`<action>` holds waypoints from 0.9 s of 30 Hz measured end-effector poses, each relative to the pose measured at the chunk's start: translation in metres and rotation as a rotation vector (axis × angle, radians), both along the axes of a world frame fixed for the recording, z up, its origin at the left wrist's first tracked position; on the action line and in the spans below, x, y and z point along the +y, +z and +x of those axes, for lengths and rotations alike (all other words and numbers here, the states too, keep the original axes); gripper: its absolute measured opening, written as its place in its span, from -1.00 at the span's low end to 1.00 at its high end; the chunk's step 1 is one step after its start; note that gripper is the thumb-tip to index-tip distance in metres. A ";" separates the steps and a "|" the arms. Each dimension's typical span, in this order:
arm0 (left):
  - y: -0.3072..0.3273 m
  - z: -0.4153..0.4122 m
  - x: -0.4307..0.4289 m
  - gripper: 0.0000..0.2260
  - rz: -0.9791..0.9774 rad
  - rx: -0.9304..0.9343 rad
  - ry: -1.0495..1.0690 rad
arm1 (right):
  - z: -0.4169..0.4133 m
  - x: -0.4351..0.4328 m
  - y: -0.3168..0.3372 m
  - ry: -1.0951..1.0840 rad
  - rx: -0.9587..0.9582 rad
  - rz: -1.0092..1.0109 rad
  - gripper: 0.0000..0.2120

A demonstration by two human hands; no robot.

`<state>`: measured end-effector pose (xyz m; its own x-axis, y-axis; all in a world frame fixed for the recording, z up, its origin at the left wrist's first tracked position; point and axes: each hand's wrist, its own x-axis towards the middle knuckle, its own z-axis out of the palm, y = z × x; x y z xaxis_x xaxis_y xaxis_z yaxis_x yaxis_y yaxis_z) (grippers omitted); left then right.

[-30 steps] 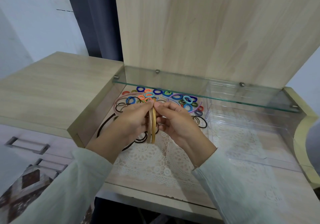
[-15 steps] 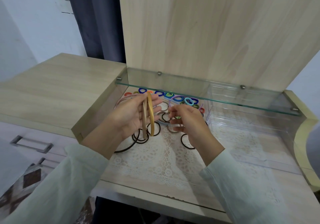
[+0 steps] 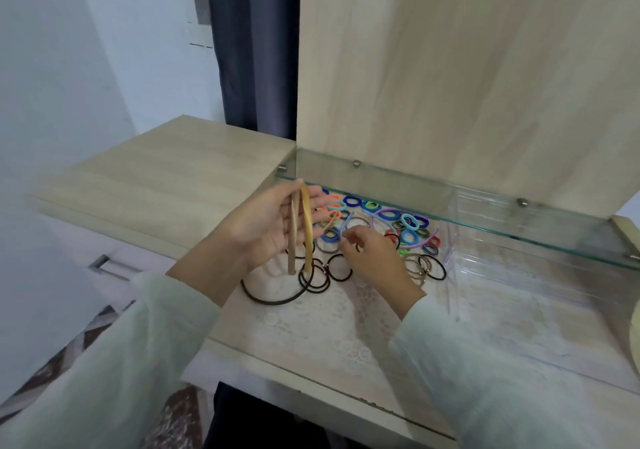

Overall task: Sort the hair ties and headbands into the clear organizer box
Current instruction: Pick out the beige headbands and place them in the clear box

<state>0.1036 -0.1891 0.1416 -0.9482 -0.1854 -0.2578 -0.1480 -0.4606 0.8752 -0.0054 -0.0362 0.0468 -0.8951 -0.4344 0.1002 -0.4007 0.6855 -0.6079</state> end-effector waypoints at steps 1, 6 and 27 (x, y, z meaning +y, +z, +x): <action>0.001 0.002 -0.002 -0.71 0.003 -0.003 0.006 | -0.001 -0.003 -0.001 0.008 0.027 0.041 -0.75; 0.002 0.016 -0.017 -0.71 -0.014 -0.019 0.027 | -0.003 -0.018 -0.003 0.024 0.120 0.202 -0.70; -0.006 0.052 -0.035 -0.69 -0.015 -0.030 0.087 | 0.013 -0.056 -0.010 0.039 0.316 0.397 -0.66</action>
